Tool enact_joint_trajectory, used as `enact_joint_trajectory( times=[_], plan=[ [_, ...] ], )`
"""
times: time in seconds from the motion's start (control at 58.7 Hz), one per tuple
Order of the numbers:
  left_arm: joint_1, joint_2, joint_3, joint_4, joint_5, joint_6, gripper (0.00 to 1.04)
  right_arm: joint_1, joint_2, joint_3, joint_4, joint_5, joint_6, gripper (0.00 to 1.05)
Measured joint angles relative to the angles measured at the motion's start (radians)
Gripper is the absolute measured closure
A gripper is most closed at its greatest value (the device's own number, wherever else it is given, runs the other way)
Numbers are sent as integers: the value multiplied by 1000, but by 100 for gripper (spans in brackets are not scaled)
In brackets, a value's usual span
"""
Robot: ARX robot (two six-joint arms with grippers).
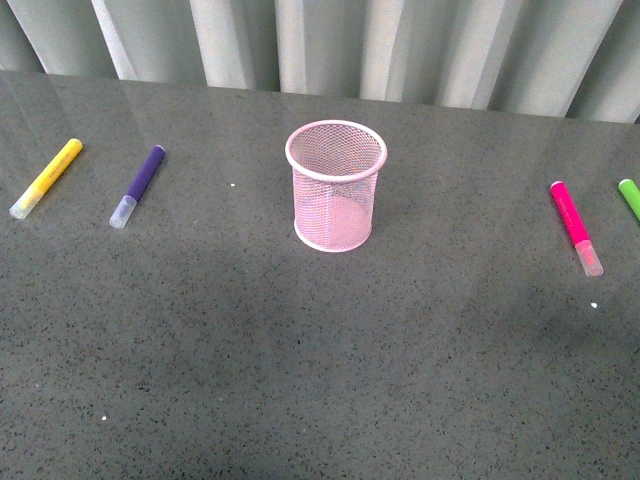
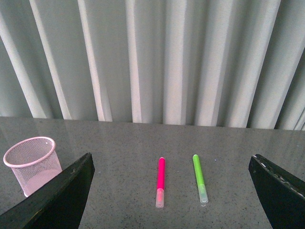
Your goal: Insert purple and pink pens into pink cup
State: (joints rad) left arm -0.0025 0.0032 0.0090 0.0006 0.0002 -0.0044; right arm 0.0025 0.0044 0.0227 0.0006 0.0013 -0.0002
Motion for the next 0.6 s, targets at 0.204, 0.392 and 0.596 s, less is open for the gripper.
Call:
enact_joint_trajectory(
  times=[0.204,0.392,0.596],
  plan=[
    [0,0,0,0,0,0,7,0,0,0,0,0,0,7],
    [0,0,0,0,0,0,7,0,0,0,0,0,0,7],
    [0,0,0,0,0,0,7,0,0,0,0,0,0,7]
  ],
)
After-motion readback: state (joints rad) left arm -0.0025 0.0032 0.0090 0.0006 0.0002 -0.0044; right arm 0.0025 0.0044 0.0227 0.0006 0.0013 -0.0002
